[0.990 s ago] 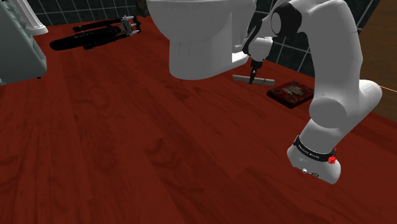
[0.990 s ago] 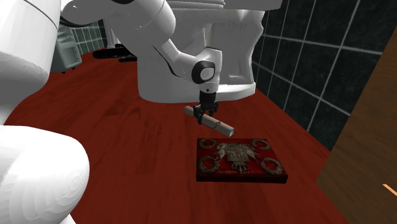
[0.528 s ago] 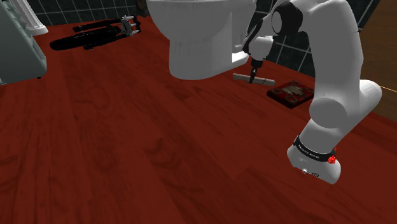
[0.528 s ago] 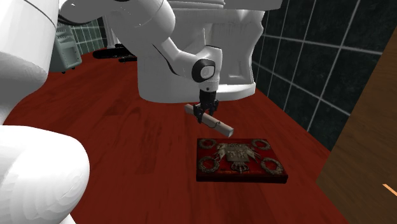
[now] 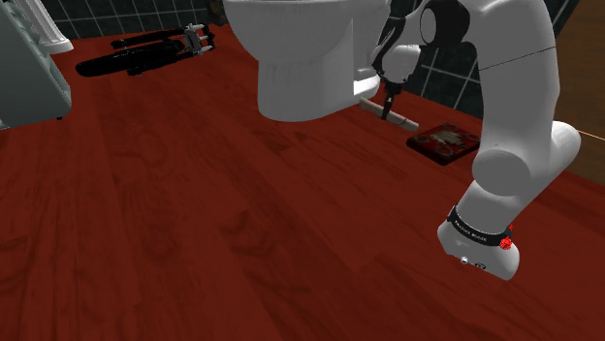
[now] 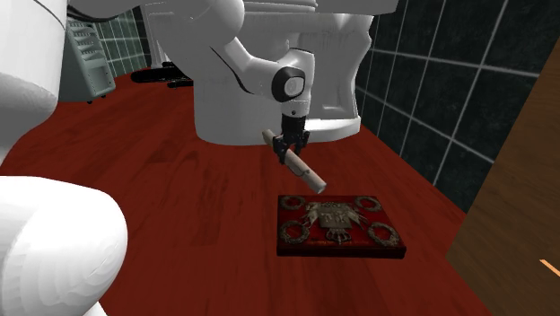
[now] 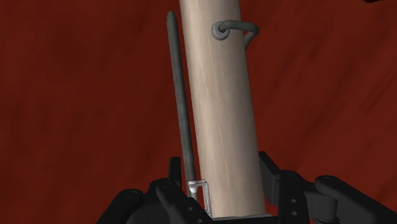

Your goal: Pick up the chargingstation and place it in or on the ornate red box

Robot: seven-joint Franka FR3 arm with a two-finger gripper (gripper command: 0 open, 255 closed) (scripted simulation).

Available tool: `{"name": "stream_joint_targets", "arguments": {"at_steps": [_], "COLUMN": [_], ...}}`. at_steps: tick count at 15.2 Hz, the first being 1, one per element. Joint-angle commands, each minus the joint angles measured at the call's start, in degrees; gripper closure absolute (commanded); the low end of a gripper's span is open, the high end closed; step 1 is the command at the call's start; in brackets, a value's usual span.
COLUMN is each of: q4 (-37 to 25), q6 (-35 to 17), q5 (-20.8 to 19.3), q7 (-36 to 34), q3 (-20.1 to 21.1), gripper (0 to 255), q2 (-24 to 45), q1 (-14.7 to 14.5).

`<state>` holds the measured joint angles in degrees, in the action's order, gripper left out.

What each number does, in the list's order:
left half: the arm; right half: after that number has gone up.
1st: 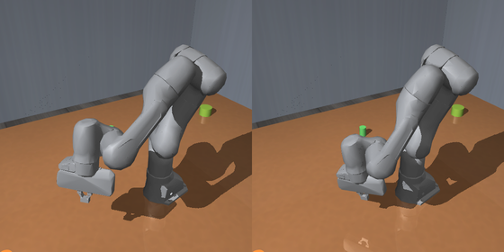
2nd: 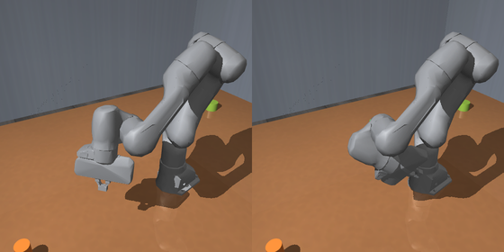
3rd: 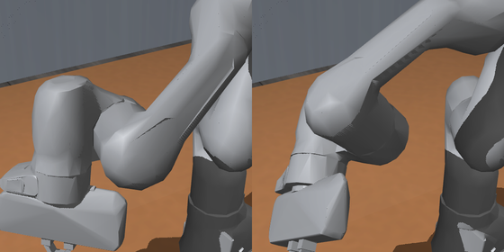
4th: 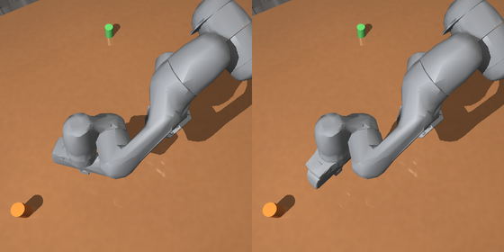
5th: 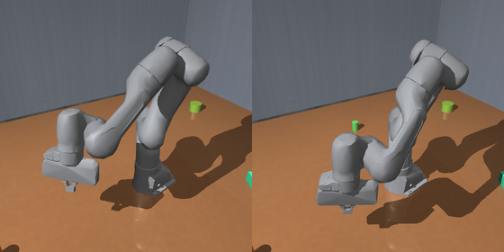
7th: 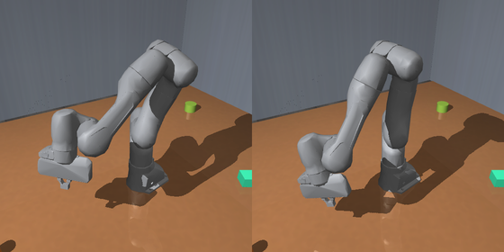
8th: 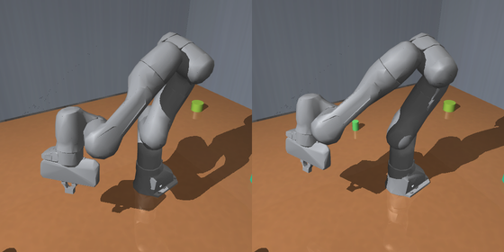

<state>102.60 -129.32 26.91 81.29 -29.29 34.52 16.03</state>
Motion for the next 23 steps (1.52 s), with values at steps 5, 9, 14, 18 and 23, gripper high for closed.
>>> {"name": "stream_joint_targets", "arguments": {"at_steps": [5, 9, 14, 18, 23], "q4": [-0.3, -0.8, -1.6, 7.1, 16.2], "q6": [3.1, 5.2, 7.5, 4.2, 0.9], "q5": [-2.1, -3.3, -4.6, -6.4, -9.2], "q7": [-1.4, -2.3, -3.3, 0.0, 3.8], "q3": [-1.5, -2.3, -3.1, -5.2, -8.2], "gripper": [255, 255, 255, 255, 255], "q2": [-3.2, -5.0, -6.7, -12.3, -18.6], "q1": [-1.0, -1.6, -2.1, -2.0, -1.2]}}
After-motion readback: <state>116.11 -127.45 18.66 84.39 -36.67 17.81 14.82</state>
